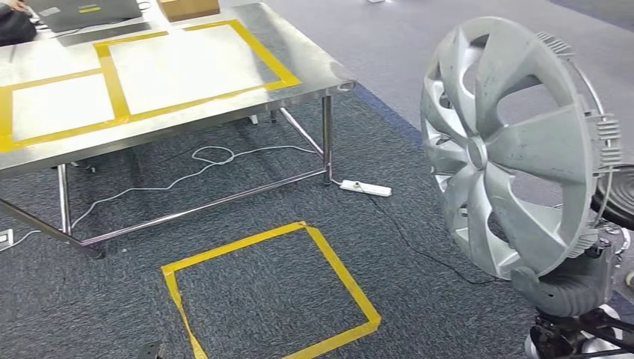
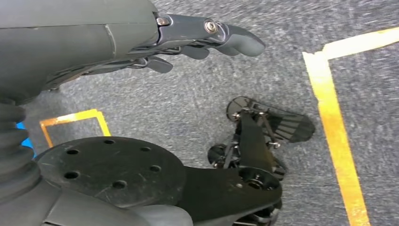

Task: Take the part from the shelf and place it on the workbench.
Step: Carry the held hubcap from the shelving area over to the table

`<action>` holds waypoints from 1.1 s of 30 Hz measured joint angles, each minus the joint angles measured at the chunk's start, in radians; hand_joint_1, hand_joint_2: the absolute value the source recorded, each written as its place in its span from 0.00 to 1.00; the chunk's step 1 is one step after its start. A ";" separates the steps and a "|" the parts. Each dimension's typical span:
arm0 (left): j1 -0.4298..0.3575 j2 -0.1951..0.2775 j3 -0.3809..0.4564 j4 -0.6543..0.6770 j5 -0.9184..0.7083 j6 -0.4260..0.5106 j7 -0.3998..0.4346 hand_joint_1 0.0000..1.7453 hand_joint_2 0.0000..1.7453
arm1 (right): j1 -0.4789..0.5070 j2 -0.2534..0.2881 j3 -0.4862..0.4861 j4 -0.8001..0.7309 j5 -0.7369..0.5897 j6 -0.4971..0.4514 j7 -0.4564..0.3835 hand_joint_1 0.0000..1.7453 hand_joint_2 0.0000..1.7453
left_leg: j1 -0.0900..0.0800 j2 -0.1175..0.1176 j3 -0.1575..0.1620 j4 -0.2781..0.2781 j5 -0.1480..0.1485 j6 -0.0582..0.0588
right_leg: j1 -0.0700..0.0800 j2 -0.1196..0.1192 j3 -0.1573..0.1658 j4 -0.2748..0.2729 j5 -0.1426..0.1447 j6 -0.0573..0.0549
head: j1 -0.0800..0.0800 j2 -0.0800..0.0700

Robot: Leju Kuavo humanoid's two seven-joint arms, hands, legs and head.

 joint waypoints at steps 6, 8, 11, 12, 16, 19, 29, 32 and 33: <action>0.006 0.001 0.000 0.000 -0.004 0.001 0.000 0.00 1.00 | 0.002 0.000 -0.003 0.000 -0.001 0.001 -0.001 1.00 1.00 | -0.003 0.080 -0.065 0.111 -0.063 -0.027 | 0.004 -0.061 0.007 -0.005 0.000 -0.040 | -0.011 0.000; 0.003 0.000 0.000 0.000 -0.005 0.001 0.000 0.00 1.00 | 0.004 0.000 -0.006 0.000 -0.001 0.001 -0.002 1.00 1.00 | -0.002 0.110 -0.130 0.244 -0.122 -0.031 | 0.007 -0.090 0.007 -0.005 -0.002 -0.045 | -0.015 0.000; 0.003 -0.002 0.000 0.000 -0.005 0.001 0.000 0.00 1.00 | 0.005 0.000 -0.007 0.000 0.000 0.002 -0.001 1.00 1.00 | -0.003 0.118 -0.130 0.247 -0.093 -0.024 | 0.011 -0.130 0.011 -0.005 -0.006 -0.047 | -0.015 0.000; 0.003 -0.001 0.000 0.000 -0.005 0.001 0.000 0.00 1.00 | 0.005 0.000 -0.006 0.000 0.000 0.002 -0.001 1.00 1.00 | -0.006 0.131 -0.096 0.185 -0.059 -0.017 | 0.013 -0.142 0.014 -0.005 -0.008 -0.046 | -0.015 0.000; -0.002 -0.001 0.000 0.000 -0.005 0.001 -0.001 0.00 1.00 | 0.005 0.001 -0.008 0.000 0.000 0.002 -0.002 1.00 1.00 | -0.024 0.193 -0.007 0.010 -0.010 0.005 | 0.027 -0.188 0.023 -0.004 -0.021 -0.030 | -0.013 0.000; 0.003 -0.001 0.000 0.000 -0.005 0.001 -0.002 0.00 1.00 | 0.003 0.003 -0.008 -0.001 0.000 0.002 -0.002 1.00 1.00 | -0.018 0.155 -0.005 0.001 -0.006 0.016 | 0.025 -0.181 0.028 0.003 -0.035 -0.014 | -0.009 0.000; 0.000 -0.002 0.000 0.000 -0.012 0.002 -0.015 0.00 1.00 | 0.010 0.003 -0.020 -0.002 0.023 -0.007 -0.001 1.00 1.00 | -0.007 0.016 0.002 0.000 -0.003 0.019 | 0.009 -0.022 -0.027 0.054 -0.008 -0.001 | 0.002 0.000; 0.003 -0.002 0.000 0.000 -0.012 0.009 -0.033 0.00 1.00 | 0.014 0.003 -0.027 -0.006 0.045 -0.017 -0.003 1.00 1.00 | -0.004 -0.019 -0.010 0.001 0.004 0.002 | 0.006 -0.002 0.005 -0.007 -0.001 -0.011 | 0.001 0.000; 0.006 -0.002 0.000 0.000 -0.012 0.011 -0.041 0.00 1.00 | 0.015 0.003 -0.027 -0.007 0.049 -0.022 -0.002 1.00 1.00 | -0.002 -0.022 -0.013 -0.001 0.006 -0.004 | 0.007 -0.014 0.004 -0.008 0.001 -0.018 | 0.002 0.000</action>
